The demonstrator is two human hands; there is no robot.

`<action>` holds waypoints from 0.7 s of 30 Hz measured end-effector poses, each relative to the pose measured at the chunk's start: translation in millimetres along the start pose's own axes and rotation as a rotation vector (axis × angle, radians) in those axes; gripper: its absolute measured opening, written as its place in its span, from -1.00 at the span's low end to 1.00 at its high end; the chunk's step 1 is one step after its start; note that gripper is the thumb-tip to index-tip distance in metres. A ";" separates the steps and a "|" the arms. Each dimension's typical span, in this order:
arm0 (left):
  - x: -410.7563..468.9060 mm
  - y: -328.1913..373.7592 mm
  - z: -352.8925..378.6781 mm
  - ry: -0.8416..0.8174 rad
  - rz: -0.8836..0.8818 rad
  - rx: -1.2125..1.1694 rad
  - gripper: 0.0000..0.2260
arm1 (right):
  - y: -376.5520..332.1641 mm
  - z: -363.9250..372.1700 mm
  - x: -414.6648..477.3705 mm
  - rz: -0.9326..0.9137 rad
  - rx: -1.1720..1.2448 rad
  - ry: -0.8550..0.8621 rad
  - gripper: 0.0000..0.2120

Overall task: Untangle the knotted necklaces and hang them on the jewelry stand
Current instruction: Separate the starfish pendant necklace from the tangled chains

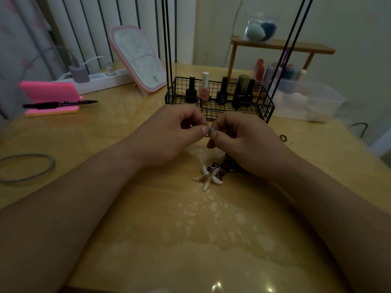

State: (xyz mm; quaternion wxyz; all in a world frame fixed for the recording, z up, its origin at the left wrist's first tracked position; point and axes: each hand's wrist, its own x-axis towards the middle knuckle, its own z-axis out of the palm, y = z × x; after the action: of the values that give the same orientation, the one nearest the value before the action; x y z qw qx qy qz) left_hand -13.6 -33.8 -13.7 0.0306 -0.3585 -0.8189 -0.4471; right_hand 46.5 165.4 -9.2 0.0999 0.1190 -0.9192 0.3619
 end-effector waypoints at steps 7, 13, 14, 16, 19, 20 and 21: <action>-1.5 4.0 0.5 0.006 -0.042 -0.048 -0.93 | -2.5 0.0 -0.3 0.017 0.031 -0.017 -0.90; -1.9 5.2 1.2 0.054 0.004 -0.016 -0.95 | -3.2 -0.8 -0.2 0.030 0.082 -0.036 -0.85; -2.0 5.1 1.1 0.058 0.010 -0.018 -0.95 | -3.6 -0.7 -0.2 0.024 0.080 -0.030 -0.86; -2.8 5.6 1.3 0.059 0.009 -0.034 -0.95 | -3.6 0.2 0.1 0.016 0.071 -0.015 -0.90; -3.4 7.1 2.2 0.064 -0.003 -0.051 -0.94 | -2.8 2.9 -0.4 0.003 0.058 0.040 -0.93; -3.2 7.5 2.5 0.069 -0.014 -0.066 -0.93 | -2.8 3.8 -0.4 -0.010 0.053 0.069 -0.94; -3.2 8.2 2.9 0.073 -0.033 -0.092 -0.93 | -2.9 4.3 -0.5 -0.021 0.056 0.103 -0.94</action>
State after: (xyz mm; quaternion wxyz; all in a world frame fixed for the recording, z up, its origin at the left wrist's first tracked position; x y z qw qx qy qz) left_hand -5.4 -30.6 -10.9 0.0367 -0.3296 -0.8017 -0.4973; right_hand 47.4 160.4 -10.6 0.1477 0.1128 -0.9010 0.3920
